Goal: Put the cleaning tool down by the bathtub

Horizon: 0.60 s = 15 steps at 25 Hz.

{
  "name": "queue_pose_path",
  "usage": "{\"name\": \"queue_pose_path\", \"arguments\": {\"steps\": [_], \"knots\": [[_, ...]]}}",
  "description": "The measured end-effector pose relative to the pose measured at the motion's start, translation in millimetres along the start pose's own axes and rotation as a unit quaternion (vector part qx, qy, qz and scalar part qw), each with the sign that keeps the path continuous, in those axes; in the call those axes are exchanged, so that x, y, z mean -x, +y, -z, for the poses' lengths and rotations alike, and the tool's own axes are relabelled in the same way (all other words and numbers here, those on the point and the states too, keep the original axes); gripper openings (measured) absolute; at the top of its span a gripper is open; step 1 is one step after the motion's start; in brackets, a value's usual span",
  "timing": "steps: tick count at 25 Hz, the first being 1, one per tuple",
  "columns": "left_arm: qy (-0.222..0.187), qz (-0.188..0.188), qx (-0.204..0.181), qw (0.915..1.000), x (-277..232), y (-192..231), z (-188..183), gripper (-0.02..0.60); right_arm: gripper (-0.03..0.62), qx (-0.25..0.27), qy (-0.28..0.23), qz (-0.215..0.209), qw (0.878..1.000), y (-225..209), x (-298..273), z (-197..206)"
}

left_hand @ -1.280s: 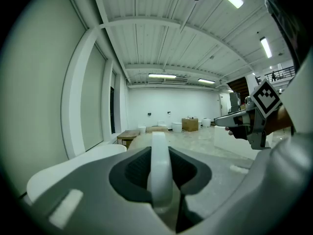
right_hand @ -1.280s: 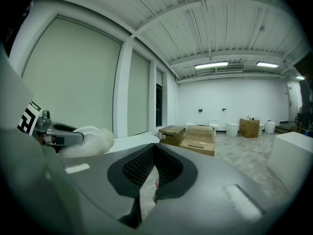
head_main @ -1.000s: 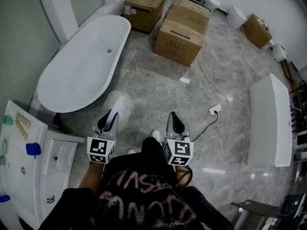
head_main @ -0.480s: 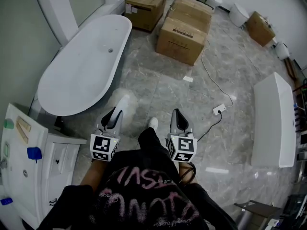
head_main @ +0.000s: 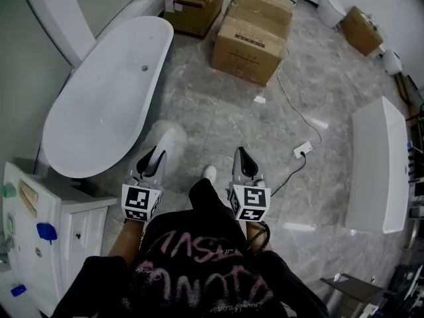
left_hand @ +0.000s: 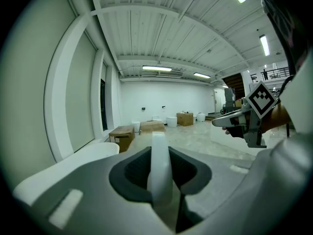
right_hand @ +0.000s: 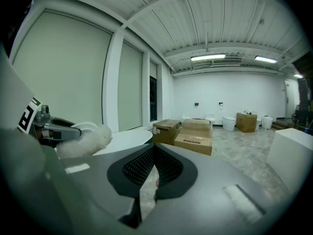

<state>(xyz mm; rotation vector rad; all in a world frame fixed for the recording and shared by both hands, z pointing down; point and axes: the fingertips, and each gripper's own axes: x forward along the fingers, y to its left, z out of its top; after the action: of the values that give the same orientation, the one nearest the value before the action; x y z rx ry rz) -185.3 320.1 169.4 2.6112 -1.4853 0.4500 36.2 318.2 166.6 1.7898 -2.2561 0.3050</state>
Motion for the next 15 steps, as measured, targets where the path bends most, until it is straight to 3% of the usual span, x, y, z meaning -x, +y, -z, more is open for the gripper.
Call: {"name": "queue_pose_path", "arguments": {"steps": [12, 15], "knots": [[0.036, -0.021, 0.032, 0.9986, -106.0, 33.7, -12.8, 0.092, 0.014, -0.010, 0.026, -0.012, 1.000, -60.0, -104.2, -12.9], [0.041, -0.021, 0.018, 0.9988, -134.7, 35.3, -25.8, 0.092, 0.014, -0.016, 0.036, -0.016, 0.999, -81.0, -126.2, -14.6]]}}
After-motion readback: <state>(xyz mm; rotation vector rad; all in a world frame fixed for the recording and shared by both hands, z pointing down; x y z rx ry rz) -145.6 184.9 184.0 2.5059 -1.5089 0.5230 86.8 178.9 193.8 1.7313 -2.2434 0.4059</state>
